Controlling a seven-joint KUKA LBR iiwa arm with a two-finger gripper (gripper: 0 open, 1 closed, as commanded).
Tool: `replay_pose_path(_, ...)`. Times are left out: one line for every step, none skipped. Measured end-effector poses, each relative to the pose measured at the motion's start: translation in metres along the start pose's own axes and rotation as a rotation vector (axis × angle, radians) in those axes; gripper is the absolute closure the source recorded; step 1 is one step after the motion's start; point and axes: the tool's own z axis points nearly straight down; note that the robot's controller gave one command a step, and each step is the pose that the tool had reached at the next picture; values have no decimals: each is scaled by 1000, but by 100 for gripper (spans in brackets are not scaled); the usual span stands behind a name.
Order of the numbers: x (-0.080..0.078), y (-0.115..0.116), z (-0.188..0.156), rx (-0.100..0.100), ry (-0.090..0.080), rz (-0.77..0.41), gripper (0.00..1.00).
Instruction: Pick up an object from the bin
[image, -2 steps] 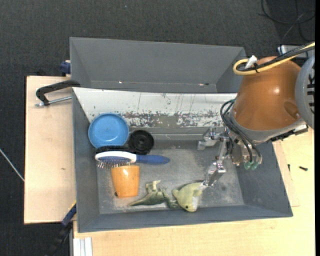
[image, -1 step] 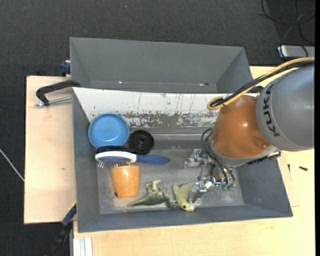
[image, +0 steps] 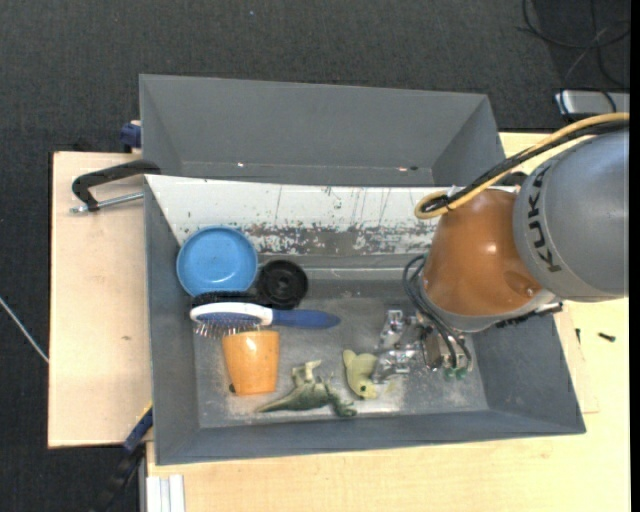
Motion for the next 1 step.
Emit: replay_pose_path(-8,8,-149,1,-15,-79,100)
